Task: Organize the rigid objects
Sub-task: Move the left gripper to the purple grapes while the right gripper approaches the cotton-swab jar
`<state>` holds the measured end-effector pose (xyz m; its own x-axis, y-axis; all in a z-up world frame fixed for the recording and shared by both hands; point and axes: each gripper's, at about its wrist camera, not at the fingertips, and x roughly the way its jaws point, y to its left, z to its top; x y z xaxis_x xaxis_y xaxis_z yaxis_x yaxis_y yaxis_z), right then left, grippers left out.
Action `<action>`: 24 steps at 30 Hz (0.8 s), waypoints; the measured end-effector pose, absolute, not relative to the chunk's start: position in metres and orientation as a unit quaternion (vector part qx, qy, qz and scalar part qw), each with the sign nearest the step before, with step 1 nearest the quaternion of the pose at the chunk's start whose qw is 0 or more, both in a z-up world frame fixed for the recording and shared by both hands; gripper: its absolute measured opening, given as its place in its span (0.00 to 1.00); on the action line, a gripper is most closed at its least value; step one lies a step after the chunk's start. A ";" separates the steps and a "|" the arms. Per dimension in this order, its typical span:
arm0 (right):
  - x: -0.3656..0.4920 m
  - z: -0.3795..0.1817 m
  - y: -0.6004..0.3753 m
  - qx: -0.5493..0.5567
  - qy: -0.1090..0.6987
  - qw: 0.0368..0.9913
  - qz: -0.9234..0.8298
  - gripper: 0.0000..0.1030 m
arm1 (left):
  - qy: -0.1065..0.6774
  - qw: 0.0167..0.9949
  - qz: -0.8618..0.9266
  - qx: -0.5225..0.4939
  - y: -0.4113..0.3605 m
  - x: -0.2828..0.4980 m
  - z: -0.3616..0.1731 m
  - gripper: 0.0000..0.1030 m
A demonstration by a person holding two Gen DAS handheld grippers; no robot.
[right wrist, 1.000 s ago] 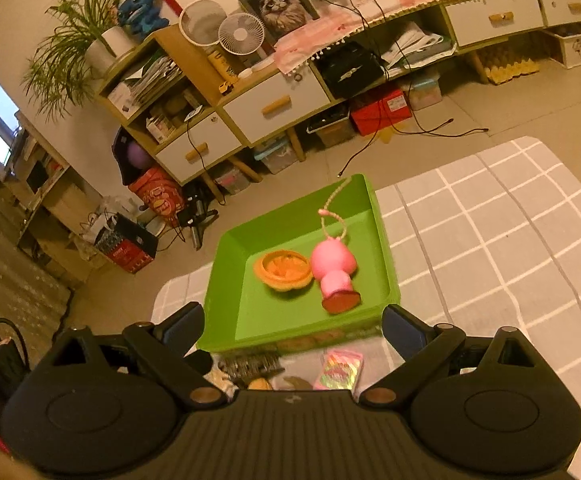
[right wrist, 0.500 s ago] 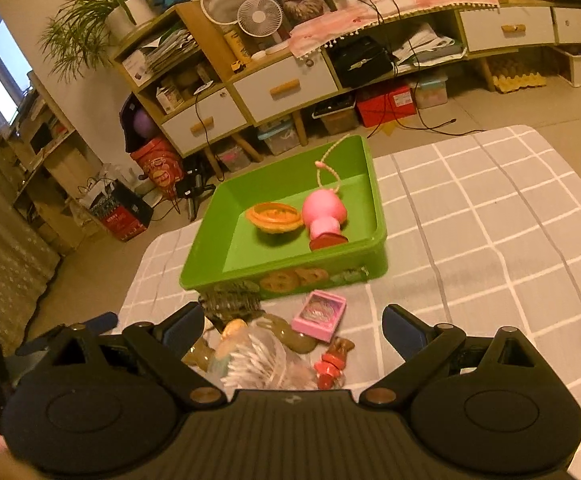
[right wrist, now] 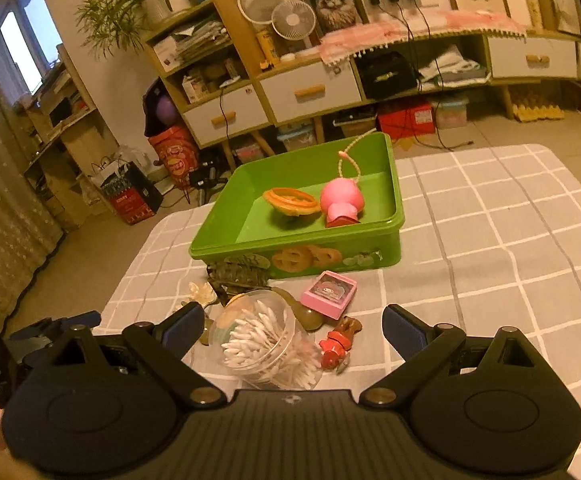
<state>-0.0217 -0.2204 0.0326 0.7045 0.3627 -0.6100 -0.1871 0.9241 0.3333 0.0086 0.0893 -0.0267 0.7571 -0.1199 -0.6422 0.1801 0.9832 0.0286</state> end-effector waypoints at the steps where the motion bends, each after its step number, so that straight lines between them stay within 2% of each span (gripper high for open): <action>1: -0.023 0.032 -0.220 0.122 0.349 0.917 0.151 0.71 | 0.335 0.938 -0.077 0.042 0.092 0.006 -0.027 0.98; 8: -0.041 0.026 -0.201 0.049 0.298 0.941 0.152 0.71 | 0.318 0.945 -0.056 0.042 0.105 -0.011 -0.036 0.98; 10: -0.047 0.023 -0.192 0.024 0.291 0.942 0.165 0.75 | 0.320 0.945 -0.049 0.035 0.111 -0.014 -0.039 0.98; 11: -0.049 0.020 -0.189 0.017 0.291 0.941 0.171 0.78 | 0.323 0.945 -0.046 0.028 0.114 -0.015 -0.041 0.98; 24: -0.051 -0.013 -0.153 -0.034 0.329 0.920 0.212 0.78 | 0.370 0.928 -0.036 -0.017 0.139 -0.005 -0.062 0.98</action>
<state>-0.0515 -0.1529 -0.0127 0.6936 0.3667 -0.6200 -0.4116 0.9082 0.0766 -0.0054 0.1391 -0.0618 0.7235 -0.0799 -0.6856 0.0543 0.9968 -0.0588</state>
